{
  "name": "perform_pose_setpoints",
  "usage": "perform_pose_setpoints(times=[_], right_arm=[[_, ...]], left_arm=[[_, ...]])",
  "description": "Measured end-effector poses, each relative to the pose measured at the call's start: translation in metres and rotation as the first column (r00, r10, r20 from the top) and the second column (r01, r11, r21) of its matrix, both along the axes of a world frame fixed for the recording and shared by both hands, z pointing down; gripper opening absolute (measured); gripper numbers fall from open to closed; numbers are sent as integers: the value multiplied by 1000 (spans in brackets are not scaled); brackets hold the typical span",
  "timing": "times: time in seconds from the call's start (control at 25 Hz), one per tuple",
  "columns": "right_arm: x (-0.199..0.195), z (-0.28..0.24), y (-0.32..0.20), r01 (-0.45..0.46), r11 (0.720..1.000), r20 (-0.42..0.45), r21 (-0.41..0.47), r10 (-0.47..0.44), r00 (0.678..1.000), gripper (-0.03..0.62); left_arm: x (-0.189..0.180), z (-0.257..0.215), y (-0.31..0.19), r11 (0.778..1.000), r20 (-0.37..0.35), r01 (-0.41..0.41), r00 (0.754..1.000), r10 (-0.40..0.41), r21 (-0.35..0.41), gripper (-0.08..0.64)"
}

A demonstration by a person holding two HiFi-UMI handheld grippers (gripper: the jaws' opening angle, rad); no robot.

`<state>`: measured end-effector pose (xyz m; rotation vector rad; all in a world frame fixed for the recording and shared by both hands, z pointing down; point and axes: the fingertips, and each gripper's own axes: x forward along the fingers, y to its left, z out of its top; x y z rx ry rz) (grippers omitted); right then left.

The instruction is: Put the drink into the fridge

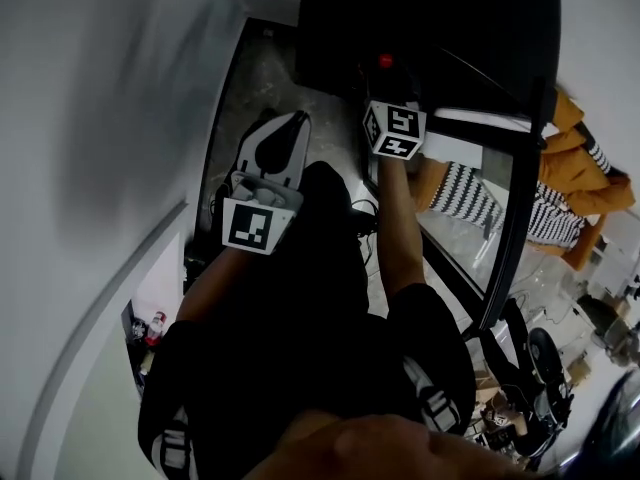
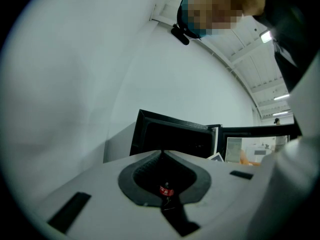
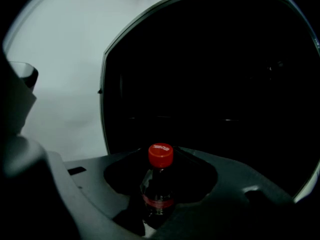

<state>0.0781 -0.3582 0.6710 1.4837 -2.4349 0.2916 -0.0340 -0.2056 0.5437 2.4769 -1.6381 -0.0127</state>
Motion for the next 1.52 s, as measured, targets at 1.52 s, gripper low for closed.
perform_pose_setpoints(times=[1.52], right_arm=[[-22, 78, -120, -58, 997, -6, 41, 58, 998, 141]], left_arm=[[2, 62, -55, 997, 4, -74, 997, 74, 10, 12]])
